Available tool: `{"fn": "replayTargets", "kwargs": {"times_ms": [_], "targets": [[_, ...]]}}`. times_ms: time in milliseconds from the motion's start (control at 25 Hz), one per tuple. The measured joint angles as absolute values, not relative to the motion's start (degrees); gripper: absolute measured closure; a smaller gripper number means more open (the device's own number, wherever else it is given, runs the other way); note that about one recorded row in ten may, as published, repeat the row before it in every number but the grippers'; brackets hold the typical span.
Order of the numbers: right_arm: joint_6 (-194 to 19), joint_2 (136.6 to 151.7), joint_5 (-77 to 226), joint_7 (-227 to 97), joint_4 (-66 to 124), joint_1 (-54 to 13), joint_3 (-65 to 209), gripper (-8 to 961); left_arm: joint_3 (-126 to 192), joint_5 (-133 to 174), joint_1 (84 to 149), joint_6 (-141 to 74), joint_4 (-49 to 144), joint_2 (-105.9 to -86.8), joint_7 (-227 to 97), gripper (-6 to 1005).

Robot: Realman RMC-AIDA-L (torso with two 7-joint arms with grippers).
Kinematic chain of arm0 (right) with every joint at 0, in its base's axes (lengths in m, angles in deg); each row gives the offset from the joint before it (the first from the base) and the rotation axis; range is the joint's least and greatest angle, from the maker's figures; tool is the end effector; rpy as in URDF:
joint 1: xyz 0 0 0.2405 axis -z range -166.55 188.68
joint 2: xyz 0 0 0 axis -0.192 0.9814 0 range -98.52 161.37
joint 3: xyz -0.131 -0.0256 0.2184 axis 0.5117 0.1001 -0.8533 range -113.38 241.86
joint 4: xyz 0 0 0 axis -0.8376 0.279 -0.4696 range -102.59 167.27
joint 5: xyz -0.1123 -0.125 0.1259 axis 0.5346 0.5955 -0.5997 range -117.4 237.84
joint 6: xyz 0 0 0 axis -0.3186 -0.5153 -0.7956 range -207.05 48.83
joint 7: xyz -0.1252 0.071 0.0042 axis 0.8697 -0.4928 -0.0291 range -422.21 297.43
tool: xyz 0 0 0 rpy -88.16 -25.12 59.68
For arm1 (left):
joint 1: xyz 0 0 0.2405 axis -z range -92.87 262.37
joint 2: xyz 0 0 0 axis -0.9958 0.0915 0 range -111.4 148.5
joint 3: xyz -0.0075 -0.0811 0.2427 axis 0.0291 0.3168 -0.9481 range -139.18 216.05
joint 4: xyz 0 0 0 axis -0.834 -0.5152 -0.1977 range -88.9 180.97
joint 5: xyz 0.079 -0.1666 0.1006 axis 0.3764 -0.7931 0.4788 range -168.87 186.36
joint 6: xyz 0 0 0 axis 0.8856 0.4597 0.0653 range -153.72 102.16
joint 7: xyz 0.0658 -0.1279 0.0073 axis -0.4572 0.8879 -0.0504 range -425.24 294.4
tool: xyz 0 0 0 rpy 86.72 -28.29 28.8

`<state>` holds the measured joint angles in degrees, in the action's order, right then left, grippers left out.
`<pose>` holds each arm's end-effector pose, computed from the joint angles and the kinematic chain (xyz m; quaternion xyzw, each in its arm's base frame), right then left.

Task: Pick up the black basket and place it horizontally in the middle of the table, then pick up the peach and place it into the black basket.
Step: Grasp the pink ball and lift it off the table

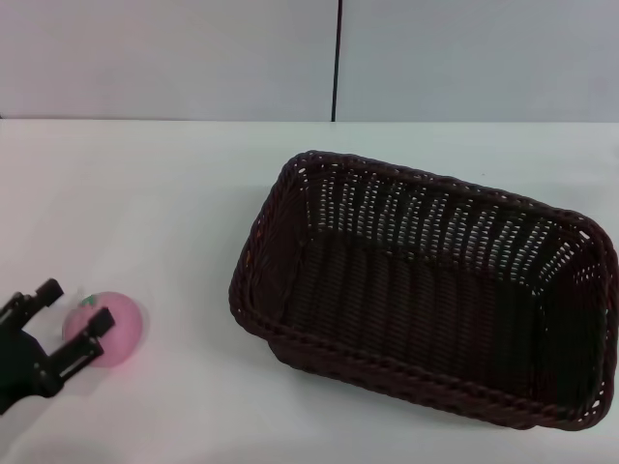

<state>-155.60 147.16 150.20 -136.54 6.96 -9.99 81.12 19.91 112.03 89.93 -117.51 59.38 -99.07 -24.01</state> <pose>0.3652 0.3168 0.0873 -0.6965 0.3803 0.4166 0.4435 -0.3829 0.1731 -0.0011 -0.8092 -0.2906 -0.3261 0.3930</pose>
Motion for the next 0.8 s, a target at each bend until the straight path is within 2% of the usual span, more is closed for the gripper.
{"fn": "replayTargets", "kwargs": {"times_ms": [200,400,640,800], "targets": [[-154.66,147.33,150.40,-136.44,7.06,-10.58,81.27,335,19.83,114.56,90.36,-116.00,59.40,-99.16,-24.01,227],[-154.10,147.40,150.47,-136.41,7.41,-10.64,81.29,335,19.74,115.26,91.19,-113.67,59.37,-99.28,-23.66,166],[-153.86,147.20,150.48,-135.86,8.32,-10.38,81.09,335,20.14,115.51,91.82,-113.53,59.43,-99.31,-24.01,191],[-153.69,147.19,150.44,-135.33,8.44,-10.15,80.96,335,20.00,115.70,92.01,-113.62,59.45,-99.31,-24.02,374]]}}
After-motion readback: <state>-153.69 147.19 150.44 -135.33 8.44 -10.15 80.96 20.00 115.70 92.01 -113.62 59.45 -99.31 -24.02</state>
